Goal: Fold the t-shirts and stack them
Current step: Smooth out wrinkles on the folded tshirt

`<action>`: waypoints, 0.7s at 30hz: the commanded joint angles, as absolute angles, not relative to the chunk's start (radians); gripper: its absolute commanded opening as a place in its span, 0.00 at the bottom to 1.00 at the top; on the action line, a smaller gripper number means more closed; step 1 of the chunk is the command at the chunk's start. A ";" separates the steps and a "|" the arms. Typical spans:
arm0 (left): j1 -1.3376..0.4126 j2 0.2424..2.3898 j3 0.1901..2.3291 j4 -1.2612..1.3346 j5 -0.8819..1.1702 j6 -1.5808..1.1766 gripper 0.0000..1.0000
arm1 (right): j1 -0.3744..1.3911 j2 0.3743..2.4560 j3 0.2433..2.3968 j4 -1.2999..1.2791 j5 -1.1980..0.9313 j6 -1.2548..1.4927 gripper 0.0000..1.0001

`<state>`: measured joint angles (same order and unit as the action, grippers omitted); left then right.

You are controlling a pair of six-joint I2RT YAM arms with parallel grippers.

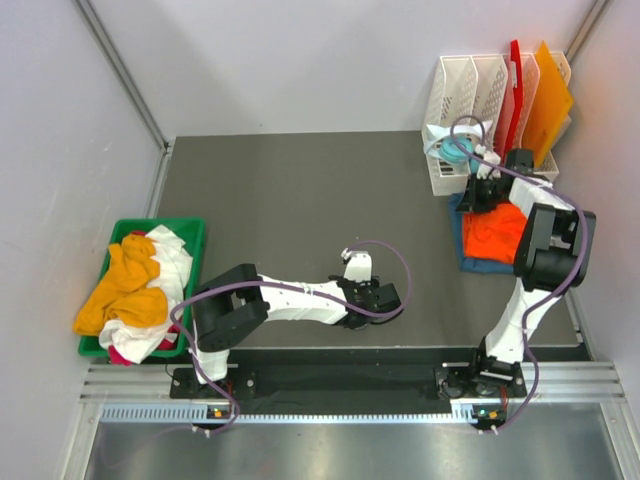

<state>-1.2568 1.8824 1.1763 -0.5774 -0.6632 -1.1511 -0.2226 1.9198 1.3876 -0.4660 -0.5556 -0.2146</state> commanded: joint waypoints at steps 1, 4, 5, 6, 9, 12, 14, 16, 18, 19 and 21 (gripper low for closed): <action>-1.262 1.868 1.200 -0.601 -0.680 -1.137 0.74 | -0.232 1.994 1.393 -0.517 -0.537 -0.235 0.09; -1.262 1.864 1.200 -0.603 -0.680 -1.128 0.74 | -0.238 2.000 1.367 -0.506 -0.537 -0.247 0.08; -1.262 1.864 1.201 -0.603 -0.678 -1.124 0.74 | -0.236 1.993 1.358 -0.506 -0.543 -0.256 0.08; -1.262 1.867 1.201 -0.600 -0.678 -1.121 0.74 | -0.235 1.984 1.353 -0.503 -0.560 -0.264 0.09; -1.262 1.873 1.209 -0.592 -0.672 -1.111 0.74 | -0.235 1.947 1.350 -0.502 -0.594 -0.284 0.10; -1.262 1.878 1.218 -0.586 -0.669 -1.101 0.74 | -0.236 1.963 1.385 -0.544 -0.627 -0.300 0.11; -1.264 1.875 1.221 -0.586 -0.672 -1.097 0.74 | -0.238 1.967 1.407 -0.584 -0.678 -0.324 0.11; -1.267 1.868 1.218 -0.588 -0.676 -1.095 0.74 | -0.236 1.921 1.393 -0.571 -0.712 -0.342 0.11; -1.269 1.859 1.212 -0.588 -0.678 -1.097 0.74 | -0.239 1.817 1.361 -0.511 -0.738 -0.319 0.12; -1.269 1.859 1.210 -0.588 -0.677 -1.098 0.74 | -0.241 1.781 1.356 -0.497 -0.747 -0.310 0.13; -1.270 1.859 1.212 -0.586 -0.676 -1.098 0.74 | -0.253 1.700 1.367 -0.477 -0.772 -0.270 0.15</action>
